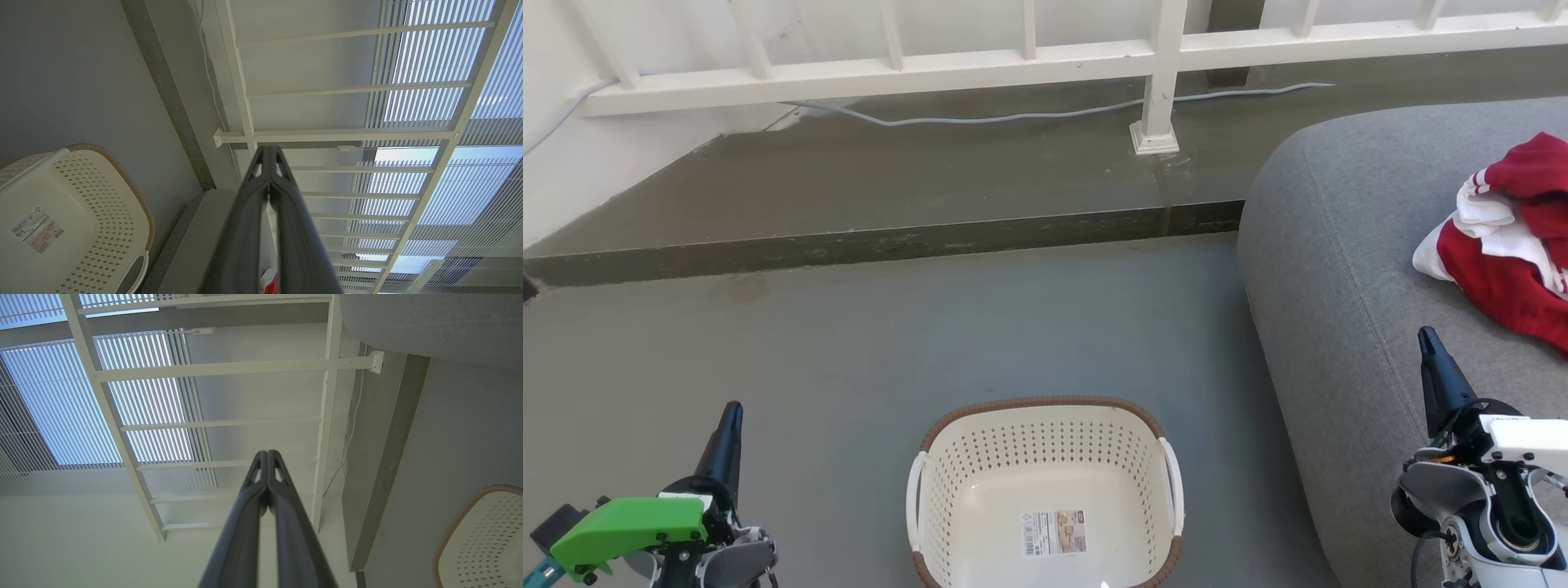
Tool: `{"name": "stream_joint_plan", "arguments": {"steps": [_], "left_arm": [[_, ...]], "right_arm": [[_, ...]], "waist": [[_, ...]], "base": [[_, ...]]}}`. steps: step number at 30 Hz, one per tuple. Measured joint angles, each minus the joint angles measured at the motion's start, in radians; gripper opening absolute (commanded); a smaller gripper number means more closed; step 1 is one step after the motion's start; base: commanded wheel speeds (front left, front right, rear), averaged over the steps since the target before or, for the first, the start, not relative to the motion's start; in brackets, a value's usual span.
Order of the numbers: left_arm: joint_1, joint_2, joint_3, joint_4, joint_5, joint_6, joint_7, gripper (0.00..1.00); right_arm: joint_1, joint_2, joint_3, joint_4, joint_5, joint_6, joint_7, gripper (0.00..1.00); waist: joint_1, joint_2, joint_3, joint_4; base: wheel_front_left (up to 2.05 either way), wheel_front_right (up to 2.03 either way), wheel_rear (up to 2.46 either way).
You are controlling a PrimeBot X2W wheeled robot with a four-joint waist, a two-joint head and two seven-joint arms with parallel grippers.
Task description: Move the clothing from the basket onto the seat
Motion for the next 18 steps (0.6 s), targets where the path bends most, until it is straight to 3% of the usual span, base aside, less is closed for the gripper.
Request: {"name": "stream_joint_plan", "arguments": {"steps": [18], "left_arm": [[0.000,0.000,0.001,0.001,0.000,-0.001,0.004,0.00]], "right_arm": [[0.000,0.000,0.001,0.000,0.000,0.000,0.000,0.00]], "waist": [[0.0000,0.0000,0.000,0.000]], "base": [[0.00,0.00,0.00]]}}
